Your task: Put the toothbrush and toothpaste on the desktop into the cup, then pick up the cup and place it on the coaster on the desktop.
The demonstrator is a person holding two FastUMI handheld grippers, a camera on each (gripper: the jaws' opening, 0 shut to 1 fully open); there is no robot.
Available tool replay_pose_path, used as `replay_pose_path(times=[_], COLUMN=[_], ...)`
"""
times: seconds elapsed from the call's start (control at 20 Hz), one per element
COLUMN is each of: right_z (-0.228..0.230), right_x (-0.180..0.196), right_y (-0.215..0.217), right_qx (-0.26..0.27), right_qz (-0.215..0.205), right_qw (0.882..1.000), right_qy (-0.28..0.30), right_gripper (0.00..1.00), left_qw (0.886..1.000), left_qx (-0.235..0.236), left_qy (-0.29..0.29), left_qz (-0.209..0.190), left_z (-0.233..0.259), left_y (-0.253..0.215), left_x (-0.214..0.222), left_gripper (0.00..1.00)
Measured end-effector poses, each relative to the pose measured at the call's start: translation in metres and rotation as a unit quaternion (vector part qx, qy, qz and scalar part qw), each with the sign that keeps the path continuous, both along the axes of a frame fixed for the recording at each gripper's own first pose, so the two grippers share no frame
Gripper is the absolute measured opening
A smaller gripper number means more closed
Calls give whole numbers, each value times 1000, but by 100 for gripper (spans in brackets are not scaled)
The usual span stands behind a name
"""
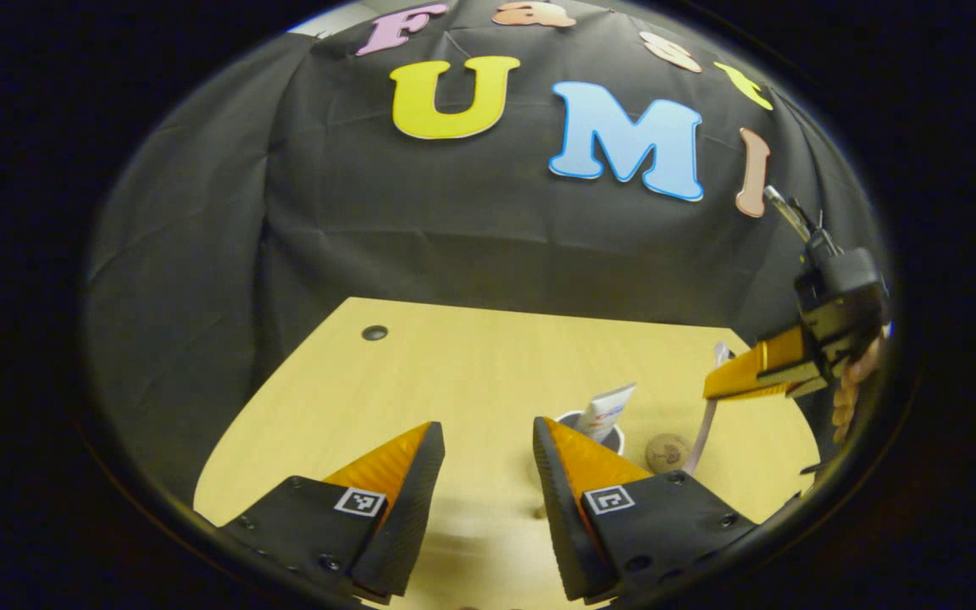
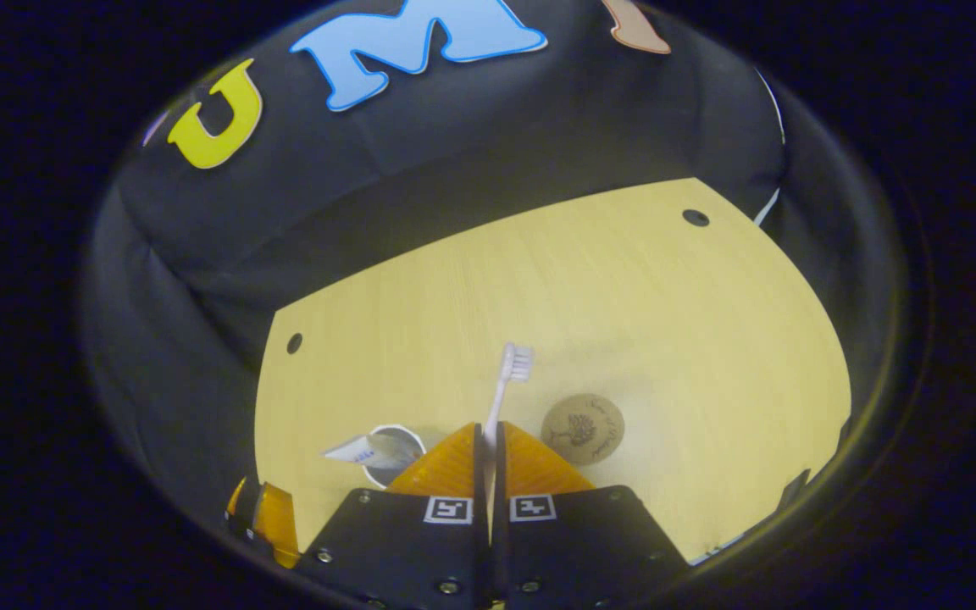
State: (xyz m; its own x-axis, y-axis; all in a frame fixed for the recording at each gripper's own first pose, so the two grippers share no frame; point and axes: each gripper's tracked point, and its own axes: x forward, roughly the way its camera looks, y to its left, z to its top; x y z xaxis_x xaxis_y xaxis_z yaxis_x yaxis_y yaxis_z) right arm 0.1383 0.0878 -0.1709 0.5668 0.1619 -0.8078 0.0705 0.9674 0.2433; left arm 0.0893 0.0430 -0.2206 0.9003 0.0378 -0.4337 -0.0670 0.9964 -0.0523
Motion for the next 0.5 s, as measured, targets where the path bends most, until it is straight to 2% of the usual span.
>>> replay_pose_path(times=[0.25,0.3,0.5], right_z=[16,14,-1], right_x=[32,35,33], right_y=[40,44,61], right_qx=[9,2,-49], right_qz=[-17,-17,5], right_qw=[998,997,992], right_qy=[-62,-72,-117], right_gripper=[2,1,1], left_qw=[999,999,997], left_qx=[-2,-3,9], left_qy=[10,12,10], left_qz=[42,50,79], left_z=[3,3,14], left_y=[52,61,91], left_x=[-29,-33,-47], left_gripper=[68,71,68])
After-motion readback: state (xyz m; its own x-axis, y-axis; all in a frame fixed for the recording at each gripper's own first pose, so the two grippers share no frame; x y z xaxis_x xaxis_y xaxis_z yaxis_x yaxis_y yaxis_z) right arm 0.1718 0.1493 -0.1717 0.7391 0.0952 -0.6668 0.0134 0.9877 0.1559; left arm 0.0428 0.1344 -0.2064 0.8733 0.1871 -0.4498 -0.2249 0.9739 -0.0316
